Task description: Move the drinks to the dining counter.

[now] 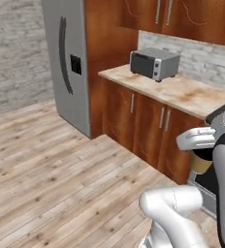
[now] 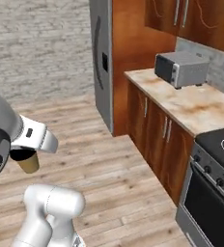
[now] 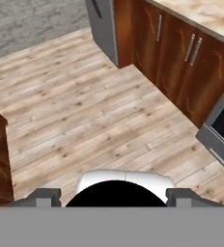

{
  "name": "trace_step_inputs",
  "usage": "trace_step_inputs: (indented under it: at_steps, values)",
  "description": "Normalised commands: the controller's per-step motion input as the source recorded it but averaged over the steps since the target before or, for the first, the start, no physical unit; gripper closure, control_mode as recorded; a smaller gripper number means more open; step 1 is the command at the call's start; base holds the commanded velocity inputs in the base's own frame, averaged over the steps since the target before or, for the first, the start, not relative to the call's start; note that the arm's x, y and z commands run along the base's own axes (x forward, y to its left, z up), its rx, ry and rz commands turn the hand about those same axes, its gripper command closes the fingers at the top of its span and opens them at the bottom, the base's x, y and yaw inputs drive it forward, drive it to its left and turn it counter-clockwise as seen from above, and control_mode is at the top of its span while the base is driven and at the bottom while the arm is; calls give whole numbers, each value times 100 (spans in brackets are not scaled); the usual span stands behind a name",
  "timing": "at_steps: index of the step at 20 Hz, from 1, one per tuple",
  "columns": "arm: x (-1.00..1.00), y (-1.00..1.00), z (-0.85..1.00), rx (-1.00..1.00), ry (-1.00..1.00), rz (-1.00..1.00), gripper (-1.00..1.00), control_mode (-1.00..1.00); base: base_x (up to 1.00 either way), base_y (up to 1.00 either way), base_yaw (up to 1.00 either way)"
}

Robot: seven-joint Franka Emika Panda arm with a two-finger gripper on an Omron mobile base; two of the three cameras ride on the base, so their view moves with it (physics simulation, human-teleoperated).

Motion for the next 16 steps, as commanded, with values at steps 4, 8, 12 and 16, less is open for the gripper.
trace_step_inputs:
  at_steps: [4, 8, 12, 16]
  values:
    - [0, 0, 0, 0, 0, 0, 100, 100, 0, 47, 87]
    - [0, 0, 0, 0, 0, 0, 100, 100, 49, 21, 76]
    - [0, 0, 0, 0, 0, 0, 100, 100, 100, -8, 42]
    - [0, 0, 0, 0, 0, 0, 100, 100, 100, -17, 45]
